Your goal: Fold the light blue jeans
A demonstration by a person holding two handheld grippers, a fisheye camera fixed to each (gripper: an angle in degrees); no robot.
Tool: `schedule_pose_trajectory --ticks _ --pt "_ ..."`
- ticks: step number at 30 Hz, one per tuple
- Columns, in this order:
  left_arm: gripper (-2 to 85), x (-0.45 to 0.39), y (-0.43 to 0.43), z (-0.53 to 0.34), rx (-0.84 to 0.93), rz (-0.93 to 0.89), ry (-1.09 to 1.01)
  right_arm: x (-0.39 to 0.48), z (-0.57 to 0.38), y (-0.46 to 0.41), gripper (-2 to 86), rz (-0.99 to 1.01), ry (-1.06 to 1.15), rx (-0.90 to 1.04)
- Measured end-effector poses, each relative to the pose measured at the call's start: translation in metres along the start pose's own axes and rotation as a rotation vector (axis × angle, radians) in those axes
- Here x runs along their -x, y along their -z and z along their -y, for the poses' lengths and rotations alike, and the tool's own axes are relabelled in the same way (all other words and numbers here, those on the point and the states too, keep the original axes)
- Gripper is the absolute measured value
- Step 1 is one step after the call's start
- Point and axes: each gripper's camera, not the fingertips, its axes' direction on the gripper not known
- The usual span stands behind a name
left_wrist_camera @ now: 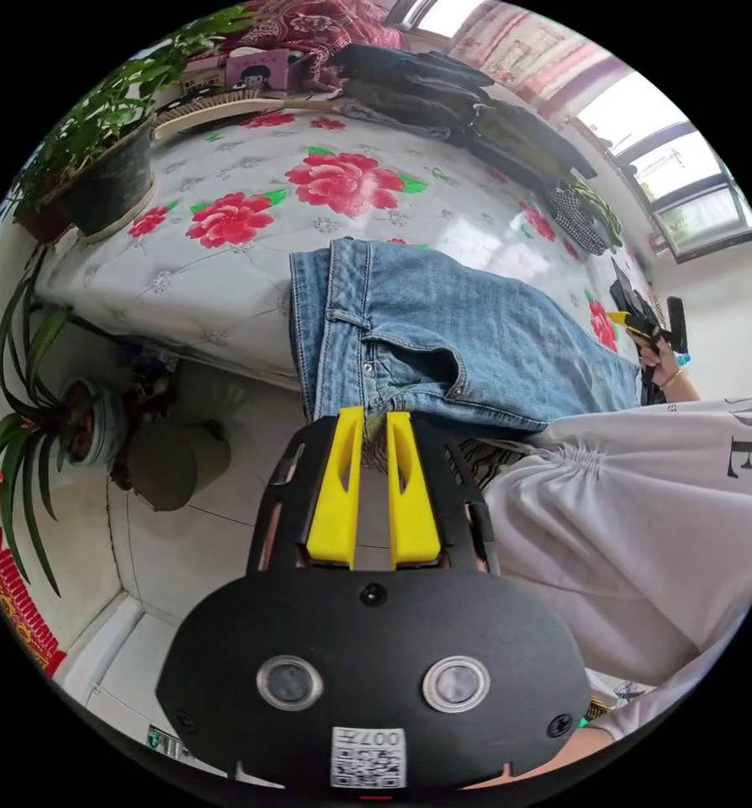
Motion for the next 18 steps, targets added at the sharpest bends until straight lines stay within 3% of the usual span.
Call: schedule_pose_trajectory --ticks 5,10,12,14,18 --pt "5.0 0.003 -0.021 0.005 0.112 0.072 -0.082 -0.008 0.076 -0.088 9.4 0.074 0.083 0.300" --pt "4.6 0.009 -0.024 0.013 0.262 0.178 -0.181 -0.014 0.096 -0.113 8.8 0.163 0.109 0.456" --pt "5.7 0.026 -0.009 0.015 0.218 0.186 -0.120 -0.016 0.100 -0.118 8.4 0.234 0.121 0.514" --pt "8.2 0.052 0.011 0.026 0.099 0.069 -0.017 -0.026 0.107 -0.121 8.1 0.421 0.081 0.571" --pt "10.4 0.069 0.006 0.063 0.007 -0.012 0.001 -0.028 0.118 -0.116 8.2 0.600 0.125 0.640"
